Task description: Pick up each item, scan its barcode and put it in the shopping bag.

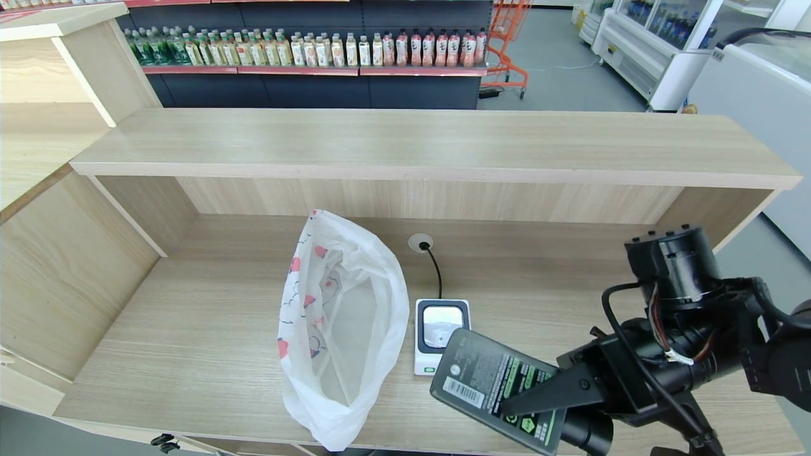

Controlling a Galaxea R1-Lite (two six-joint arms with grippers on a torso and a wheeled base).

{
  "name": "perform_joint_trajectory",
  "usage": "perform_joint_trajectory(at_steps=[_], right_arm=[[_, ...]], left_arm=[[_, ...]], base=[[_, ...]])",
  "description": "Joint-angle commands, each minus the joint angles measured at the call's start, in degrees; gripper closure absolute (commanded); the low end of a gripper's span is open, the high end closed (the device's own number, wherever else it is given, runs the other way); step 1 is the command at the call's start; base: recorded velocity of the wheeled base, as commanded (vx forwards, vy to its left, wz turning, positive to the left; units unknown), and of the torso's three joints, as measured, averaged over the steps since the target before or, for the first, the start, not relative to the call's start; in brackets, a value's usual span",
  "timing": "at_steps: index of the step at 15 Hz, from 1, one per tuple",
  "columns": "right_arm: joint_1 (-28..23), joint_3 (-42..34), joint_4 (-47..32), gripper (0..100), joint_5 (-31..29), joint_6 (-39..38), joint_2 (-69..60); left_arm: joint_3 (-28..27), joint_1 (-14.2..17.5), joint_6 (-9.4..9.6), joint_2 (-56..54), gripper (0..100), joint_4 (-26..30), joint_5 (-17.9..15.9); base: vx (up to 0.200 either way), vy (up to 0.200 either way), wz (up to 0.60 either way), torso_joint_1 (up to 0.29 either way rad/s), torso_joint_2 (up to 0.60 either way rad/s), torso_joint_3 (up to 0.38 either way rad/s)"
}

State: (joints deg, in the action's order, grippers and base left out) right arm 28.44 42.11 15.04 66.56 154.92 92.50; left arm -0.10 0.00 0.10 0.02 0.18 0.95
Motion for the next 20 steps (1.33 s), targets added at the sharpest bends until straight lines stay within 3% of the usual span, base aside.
perform_joint_trajectory(at_steps=[1,3,4,5,7,9,10,11,12,15,20], right_arm=[[-1.46,5.71,4.12,100,-1.43,-29.06,-7.69],[-17.72,4.56,3.59,100,-2.75,-38.2,-12.52],[-20.88,2.45,0.16,100,-2.14,-42.42,-13.14],[-23.17,2.98,-6.52,100,-2.05,-55.25,-15.51],[-23.69,9.49,-7.13,100,-4.69,-92.69,-17.8],[-21.85,8.34,-7.22,100,-20.33,-127.58,-20.26],[-18.07,7.99,-6.87,100,-22.7,-150.61,-20.7],[-17.01,8.08,-5.81,100,-26.48,-167.93,-19.9],[-17.01,6.67,-2.74,100,-29.21,-173.81,-17.36],[-17.37,-2.91,10.01,100,-31.4,-179.35,-13.75],[-16.93,-5.1,11.15,100,-31.4,-182.52,-12.61]], left_arm=[[0.01,0.0,-0.01,-0.02,0,-0.01,0.02],[0.01,0.0,-0.01,-0.02,0,-0.01,0.02],[0.01,0.09,-0.01,-0.02,0,-0.01,0.02],[0.01,0.0,-0.01,-0.02,0,-0.01,0.02],[0.01,0.0,-0.01,-0.02,0,-0.01,0.02],[0.01,0.0,-0.01,-0.02,0,-0.01,0.02],[0.01,0.09,-0.01,-0.02,0,-0.01,0.02],[0.01,0.0,-0.01,-0.02,0,-0.01,0.02],[0.01,0.0,-0.01,-0.02,0,-0.01,0.02],[0.01,0.0,-0.01,-0.02,0,-0.01,0.02],[0.01,0.0,-0.01,-0.02,0,-0.01,0.02]], base=[[0.0,0.0,0.0,0.0,0.0,0.0],[0.0,0.0,0.0,0.0,0.0,0.0],[0.0,0.0,0.0,0.0,0.0,0.0],[0.0,0.0,0.0,0.0,0.0,0.0],[0.0,0.0,0.0,0.0,0.0,0.0],[0.0,0.0,0.0,0.0,0.0,0.0],[0.0,0.0,0.0,0.0,0.0,0.0],[0.0,0.0,0.0,0.0,0.0,0.0],[0.0,0.0,0.0,0.0,0.0,0.0],[0.0,0.0,0.0,0.0,0.0,0.0],[0.0,0.0,0.0,0.0,0.0,0.0]])
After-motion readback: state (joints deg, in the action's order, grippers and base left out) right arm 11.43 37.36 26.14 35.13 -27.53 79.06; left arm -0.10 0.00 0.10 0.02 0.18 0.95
